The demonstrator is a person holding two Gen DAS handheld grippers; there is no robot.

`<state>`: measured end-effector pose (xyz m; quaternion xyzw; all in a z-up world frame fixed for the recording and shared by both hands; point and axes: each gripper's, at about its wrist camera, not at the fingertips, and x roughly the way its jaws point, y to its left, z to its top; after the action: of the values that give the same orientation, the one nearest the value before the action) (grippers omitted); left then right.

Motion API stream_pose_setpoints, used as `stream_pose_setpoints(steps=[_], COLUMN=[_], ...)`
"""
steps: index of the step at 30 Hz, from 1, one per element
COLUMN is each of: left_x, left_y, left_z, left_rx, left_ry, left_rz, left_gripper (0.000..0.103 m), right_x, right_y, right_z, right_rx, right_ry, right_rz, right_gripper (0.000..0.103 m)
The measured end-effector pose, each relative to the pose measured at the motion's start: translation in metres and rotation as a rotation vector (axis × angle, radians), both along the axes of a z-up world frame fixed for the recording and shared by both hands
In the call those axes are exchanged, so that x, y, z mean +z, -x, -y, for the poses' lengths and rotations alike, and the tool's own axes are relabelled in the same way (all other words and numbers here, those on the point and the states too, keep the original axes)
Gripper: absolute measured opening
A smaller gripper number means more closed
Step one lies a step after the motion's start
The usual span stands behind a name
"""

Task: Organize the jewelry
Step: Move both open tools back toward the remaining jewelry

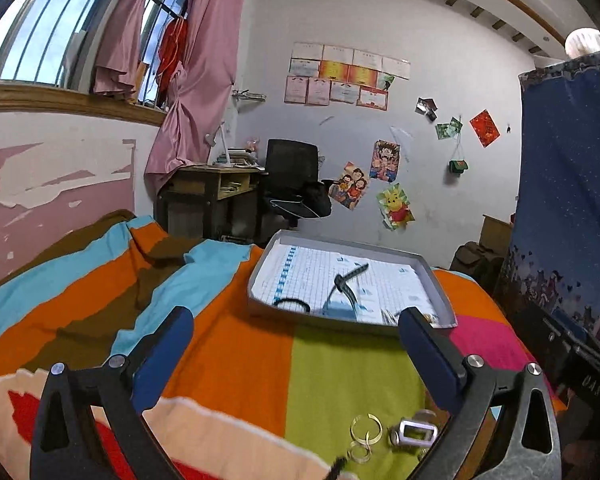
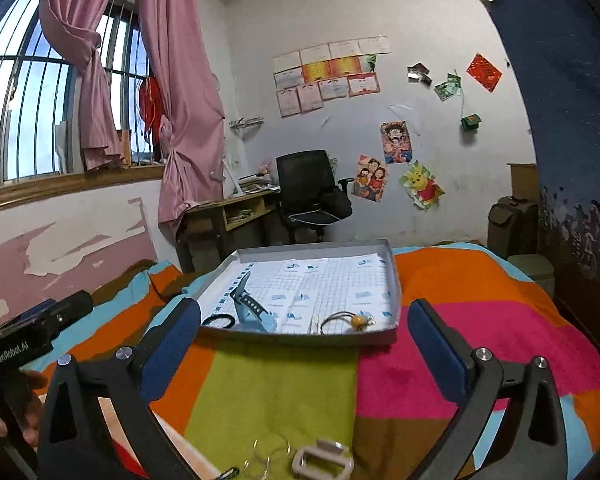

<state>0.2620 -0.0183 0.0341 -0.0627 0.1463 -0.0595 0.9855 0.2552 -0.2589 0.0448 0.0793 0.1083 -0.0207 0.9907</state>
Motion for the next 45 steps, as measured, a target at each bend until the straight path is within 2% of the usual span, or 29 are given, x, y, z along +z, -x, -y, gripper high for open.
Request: stream_pose_setpoints(steps=[6,13,22,29,37,41,45], left_x=[-0.006,-0.012,-0.034,-0.05,-0.069,-0.072,-0.074], left_y=[0.034,0.066,0.101,0.12,0.112,0.107,0.103], left_z=[-0.006,-0.013,-0.014,-0.019,-0.016,-0.017,-0.02], left_rx=[0.008,0.009,-0.029,-0.02,-0.027,-0.021,-0.01], left_ry=[-0.011,-0.022,-0.055,-0.059,-0.07,-0.059,-0.04], left_rz=[0.008,0.008,-0.063,-0.102,-0.207,-0.231,-0.242], left_gripper=[0.103,0.103,0.103,0.103,0.103,0.103,0.103], right_x=[0.003,-0.002,-0.024,-0.044,-0.072,-0.088,-0.095], right_y=[0.047,0.094,0.137,0.15,0.142,0.132,0.125], right_z=[0.007,0.004,0.0,-0.007,-0.003,-0.001,-0.003], right_rx=[-0.025,-0.026,-0.026,-0.068,-0.086,-0.084,-0.091], right_ry=[-0.008,0.033,0.034,0.036,0.019,-0.003,-0.002], right_rz=[0.016,0.004,-0.092,-0.152,-0.261,-0.321,-0.331], right_gripper=[0.102,0.102,0.102,0.102,0.102,0.102,0.102])
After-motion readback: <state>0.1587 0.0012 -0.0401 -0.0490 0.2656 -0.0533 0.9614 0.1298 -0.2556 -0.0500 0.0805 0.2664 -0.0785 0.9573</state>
